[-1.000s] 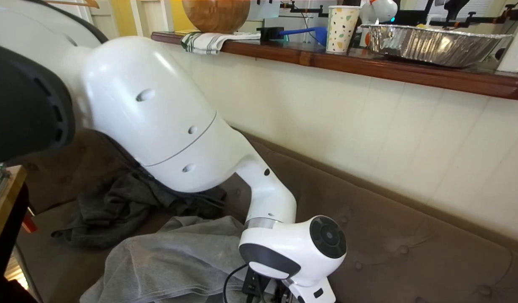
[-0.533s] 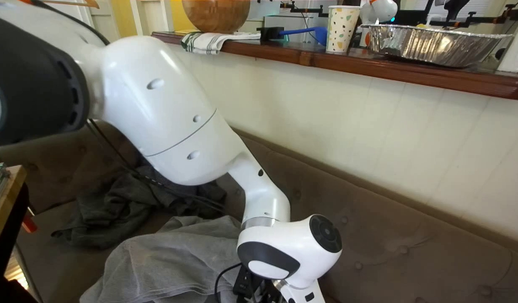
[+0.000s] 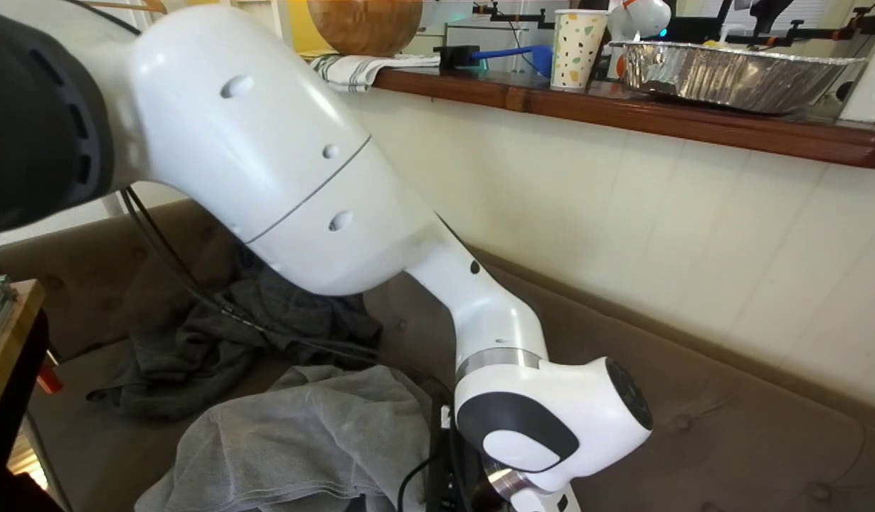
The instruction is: Fold the blanket in half
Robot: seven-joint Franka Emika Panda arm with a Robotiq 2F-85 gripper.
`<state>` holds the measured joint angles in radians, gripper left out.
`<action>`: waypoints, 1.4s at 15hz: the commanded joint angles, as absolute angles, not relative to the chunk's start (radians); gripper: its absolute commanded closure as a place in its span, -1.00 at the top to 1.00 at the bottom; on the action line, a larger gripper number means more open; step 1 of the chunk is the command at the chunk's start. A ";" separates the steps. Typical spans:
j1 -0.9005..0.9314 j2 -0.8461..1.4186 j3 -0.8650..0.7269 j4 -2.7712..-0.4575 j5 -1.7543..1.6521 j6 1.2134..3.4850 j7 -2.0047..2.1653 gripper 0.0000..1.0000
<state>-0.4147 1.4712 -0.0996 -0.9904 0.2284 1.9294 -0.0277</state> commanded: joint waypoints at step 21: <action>-0.303 0.974 -0.013 -1.597 0.092 1.760 -0.531 -0.93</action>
<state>-0.3516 0.9852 -0.0159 -1.5366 0.1515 1.6930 -0.5340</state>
